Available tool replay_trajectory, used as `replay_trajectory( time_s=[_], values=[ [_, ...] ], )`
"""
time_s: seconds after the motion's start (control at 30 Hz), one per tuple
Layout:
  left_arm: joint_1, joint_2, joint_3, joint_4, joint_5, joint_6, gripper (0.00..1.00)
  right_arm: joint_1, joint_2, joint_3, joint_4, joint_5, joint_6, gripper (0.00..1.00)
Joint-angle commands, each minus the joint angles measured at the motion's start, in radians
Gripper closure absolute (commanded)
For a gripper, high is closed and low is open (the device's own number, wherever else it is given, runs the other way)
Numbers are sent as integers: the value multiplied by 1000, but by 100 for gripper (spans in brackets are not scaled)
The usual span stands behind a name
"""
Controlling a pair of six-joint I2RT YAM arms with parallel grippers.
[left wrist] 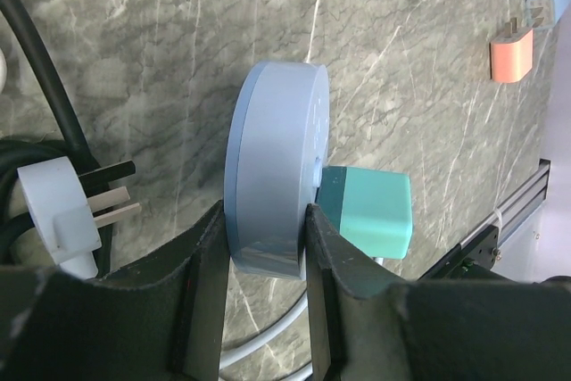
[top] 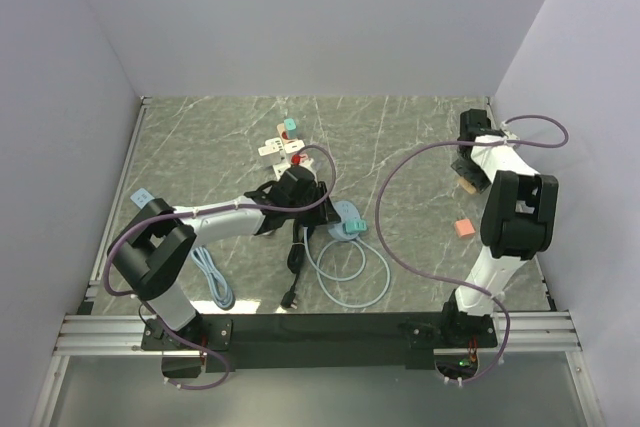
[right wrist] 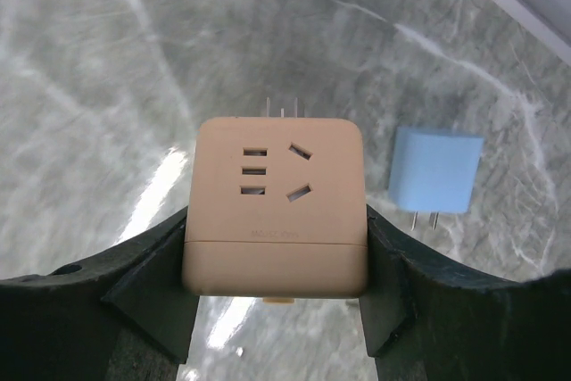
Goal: Pull the plug off the socket
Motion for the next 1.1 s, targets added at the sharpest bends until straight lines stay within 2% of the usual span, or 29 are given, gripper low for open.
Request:
replay_trajectory(
  time_s=[0.0, 0.2, 0.3, 0.4, 0.43, 0.53, 0.7, 0.77, 0.8, 0.83, 1.07],
  values=[
    [-2, -13, 23, -119, -18, 42, 100, -34, 38, 31, 5, 30, 38, 100],
    [-2, -10, 35, -122, -14, 32, 100, -59, 39, -12, 23, 1, 49, 100],
    [-2, -3, 37, -119, -10, 32, 100, -71, 53, -6, 20, -48, 34, 90],
    [-2, -1, 41, -118, -10, 35, 100, -76, 44, -13, 28, -85, 22, 62],
    [-2, 2, 41, -121, -10, 36, 100, -76, 39, -16, 27, -101, 20, 50],
    [-2, 10, 42, -110, -7, 35, 100, -76, 15, -39, 37, -102, 18, 43],
    [-2, 28, 46, -95, 7, 33, 100, -76, 21, -26, 16, -104, 5, 41],
    [-1, 33, 48, -93, 10, 33, 100, -76, 12, -27, 16, -114, 3, 32],
    [-1, 33, 48, -87, 10, 32, 100, -76, 7, -32, 16, -121, -6, 23],
    [-1, 33, 46, -86, 10, 32, 100, -76, 3, -29, 11, -124, -6, 19],
    [-1, 28, 28, -64, 13, 19, 100, -74, -129, 5, -33, -151, -31, 11]
  ],
)
